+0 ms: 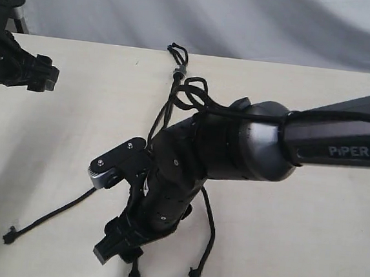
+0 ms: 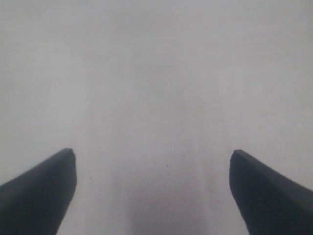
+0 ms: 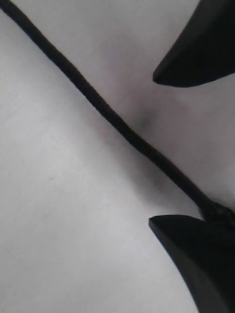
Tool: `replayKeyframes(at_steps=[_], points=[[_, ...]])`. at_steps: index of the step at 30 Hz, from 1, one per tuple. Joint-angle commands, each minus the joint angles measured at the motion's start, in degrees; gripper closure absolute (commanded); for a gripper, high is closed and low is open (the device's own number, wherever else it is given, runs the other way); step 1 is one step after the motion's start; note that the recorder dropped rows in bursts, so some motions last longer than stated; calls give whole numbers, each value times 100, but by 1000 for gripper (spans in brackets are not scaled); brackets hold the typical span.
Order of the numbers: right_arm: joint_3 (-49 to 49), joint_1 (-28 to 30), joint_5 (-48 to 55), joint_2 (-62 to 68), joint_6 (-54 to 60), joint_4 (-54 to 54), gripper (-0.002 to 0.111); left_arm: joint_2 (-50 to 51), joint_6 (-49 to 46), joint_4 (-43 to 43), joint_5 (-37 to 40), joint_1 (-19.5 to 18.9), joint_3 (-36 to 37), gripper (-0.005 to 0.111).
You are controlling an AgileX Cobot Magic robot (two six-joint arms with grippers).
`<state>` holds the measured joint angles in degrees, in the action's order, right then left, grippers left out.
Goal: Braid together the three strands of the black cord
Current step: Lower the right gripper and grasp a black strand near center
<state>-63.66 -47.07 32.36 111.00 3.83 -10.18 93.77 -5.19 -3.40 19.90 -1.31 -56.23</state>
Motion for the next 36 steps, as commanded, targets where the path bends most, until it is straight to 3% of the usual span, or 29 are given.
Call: replayKeyframes(at_steps=[1,4,9,15,21,24,30,34,36], points=[[-35,-165,-33,186,-45,81,41,-21,30,-48,-51,7,10,27],[-80,-354,139,324,-55,301,58,-21,30,-48,-51,7,10,27],[-300,-449,617,377,-270,814,108,-21,30,-48,-51,7,10,27],[-916,-438,1478,45,-252,1575,108,-21,30,-48,-51,7,10,27],[-1137,-380,2076,-92,-321,3586,108,-21,30,-47,-40,7,10,27],[-1077,63,2057,87,-471,4256,108,-21,30,-47,-40,7,10,27],[-1077,991,1565,878,-565,4065,108,-21,30,-144,11,7,10,27],[-1067,1022,1837,1171,-457,3776,108,-21,30,-144,11,7,10,27],[-1067,818,2283,1158,157,2836,108,-21,30,-144,11,7,10,27]])
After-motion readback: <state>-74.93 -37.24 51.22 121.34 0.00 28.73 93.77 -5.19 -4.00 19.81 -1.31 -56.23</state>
